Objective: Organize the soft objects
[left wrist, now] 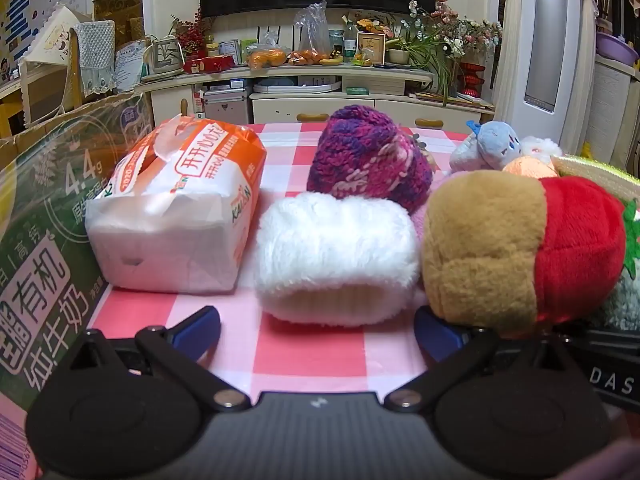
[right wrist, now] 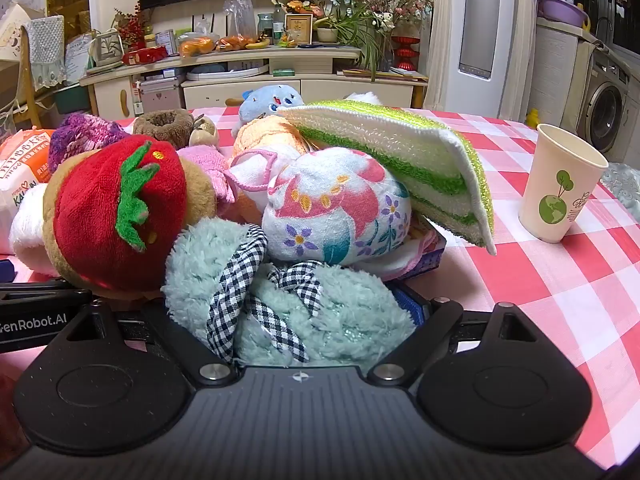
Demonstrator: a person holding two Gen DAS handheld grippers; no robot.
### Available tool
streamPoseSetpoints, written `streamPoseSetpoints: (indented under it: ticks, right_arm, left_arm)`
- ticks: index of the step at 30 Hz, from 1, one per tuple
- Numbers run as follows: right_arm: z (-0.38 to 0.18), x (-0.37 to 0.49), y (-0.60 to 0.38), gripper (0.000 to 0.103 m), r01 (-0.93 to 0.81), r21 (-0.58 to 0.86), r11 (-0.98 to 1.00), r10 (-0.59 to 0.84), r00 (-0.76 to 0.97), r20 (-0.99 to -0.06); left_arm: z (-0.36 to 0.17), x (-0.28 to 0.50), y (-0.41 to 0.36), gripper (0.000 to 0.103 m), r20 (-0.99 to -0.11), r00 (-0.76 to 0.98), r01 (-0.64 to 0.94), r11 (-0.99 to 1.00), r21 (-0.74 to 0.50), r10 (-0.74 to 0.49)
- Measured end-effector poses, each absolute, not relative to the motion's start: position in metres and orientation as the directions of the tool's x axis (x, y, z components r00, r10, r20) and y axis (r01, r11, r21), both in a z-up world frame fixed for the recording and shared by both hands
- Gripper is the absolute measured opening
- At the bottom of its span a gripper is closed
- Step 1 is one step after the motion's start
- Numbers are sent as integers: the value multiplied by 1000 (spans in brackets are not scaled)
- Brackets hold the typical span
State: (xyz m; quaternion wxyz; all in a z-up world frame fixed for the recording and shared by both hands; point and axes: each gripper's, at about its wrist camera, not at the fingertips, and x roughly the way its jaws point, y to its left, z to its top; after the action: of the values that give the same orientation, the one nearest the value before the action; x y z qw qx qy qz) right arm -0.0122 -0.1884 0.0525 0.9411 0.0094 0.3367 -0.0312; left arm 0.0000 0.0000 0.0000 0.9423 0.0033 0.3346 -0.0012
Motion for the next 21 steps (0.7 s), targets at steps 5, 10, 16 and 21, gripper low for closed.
streamPoseSetpoints:
  ticks: [5, 10, 16, 21]
  right_arm:
    - [52, -15, -189, 103, 55, 3, 998, -41, 769, -638]
    - [51, -27, -189, 103, 44, -3, 999, -36, 770, -637]
    - [55, -41, -188, 103, 29, -19, 999, -34, 766, -641]
    - [56, -46, -194, 103, 18, -12, 1000, -22, 762, -648]
  left_arm:
    - [0, -1, 2, 103, -639, 769, 3, 1000, -6, -7]
    - [2, -10, 4, 103, -645, 764, 1, 1000, -4, -3]
    - [2, -43, 11, 103, -648, 761, 29, 1000, 2, -21]
    - [8, -67, 13, 103, -648, 760, 69, 997, 24, -37]
